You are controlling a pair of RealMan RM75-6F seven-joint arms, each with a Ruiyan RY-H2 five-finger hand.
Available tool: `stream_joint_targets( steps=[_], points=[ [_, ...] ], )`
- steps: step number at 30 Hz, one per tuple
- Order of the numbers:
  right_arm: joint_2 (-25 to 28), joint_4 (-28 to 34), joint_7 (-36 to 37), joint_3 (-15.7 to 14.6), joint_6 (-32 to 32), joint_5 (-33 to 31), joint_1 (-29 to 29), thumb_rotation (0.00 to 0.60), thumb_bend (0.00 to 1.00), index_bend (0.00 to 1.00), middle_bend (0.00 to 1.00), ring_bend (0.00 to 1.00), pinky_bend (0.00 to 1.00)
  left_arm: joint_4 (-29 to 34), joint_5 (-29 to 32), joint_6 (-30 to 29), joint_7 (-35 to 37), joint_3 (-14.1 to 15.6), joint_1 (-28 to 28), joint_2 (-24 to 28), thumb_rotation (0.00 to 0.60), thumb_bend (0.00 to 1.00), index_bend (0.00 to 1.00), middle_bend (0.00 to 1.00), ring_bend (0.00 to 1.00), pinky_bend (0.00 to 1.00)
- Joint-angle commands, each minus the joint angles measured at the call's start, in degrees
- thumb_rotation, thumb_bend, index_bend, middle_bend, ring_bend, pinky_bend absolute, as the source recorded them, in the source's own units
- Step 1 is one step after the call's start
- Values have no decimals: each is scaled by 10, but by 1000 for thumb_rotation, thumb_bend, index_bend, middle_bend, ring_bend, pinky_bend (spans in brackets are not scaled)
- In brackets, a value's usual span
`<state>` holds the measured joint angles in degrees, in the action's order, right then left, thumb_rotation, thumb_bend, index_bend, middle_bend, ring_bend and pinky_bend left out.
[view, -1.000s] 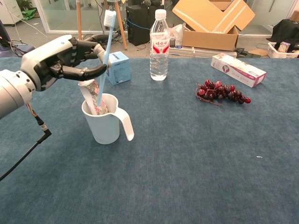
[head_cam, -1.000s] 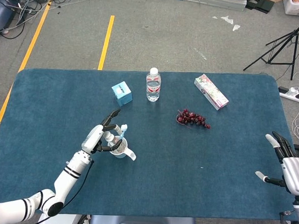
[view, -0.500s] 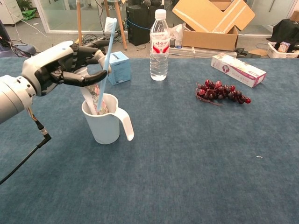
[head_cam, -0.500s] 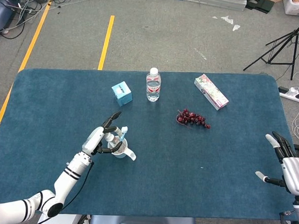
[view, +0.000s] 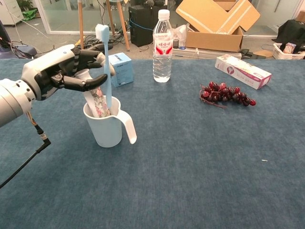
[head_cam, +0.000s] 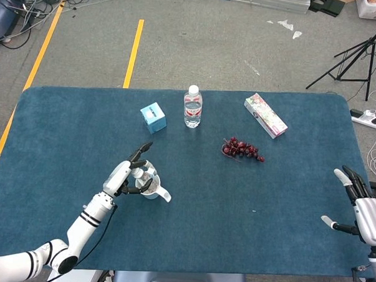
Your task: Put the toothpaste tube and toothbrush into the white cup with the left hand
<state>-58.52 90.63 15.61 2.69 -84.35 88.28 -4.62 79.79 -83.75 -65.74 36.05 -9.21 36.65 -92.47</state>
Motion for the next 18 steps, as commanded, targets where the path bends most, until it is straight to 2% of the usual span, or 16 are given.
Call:
stream_joint_targets(
  steps=[1,12,18],
  points=[
    [0,0,0,0,0,0,0,600,33,50,38,39,326,1,-1,1,1,1,0,1,600,412,461,0,54,27],
    [1,0,2,1,-2,0,1,600,33,50,38,39,326,7,-4,5,0,4,0,9,600,412,435,0,53,27],
    [1,-1,4,1,-3,1,1,600,33,50,38,39,326,35,-5,0,-13,7,-8,35,600,413,416,0,52,27]
  ],
)
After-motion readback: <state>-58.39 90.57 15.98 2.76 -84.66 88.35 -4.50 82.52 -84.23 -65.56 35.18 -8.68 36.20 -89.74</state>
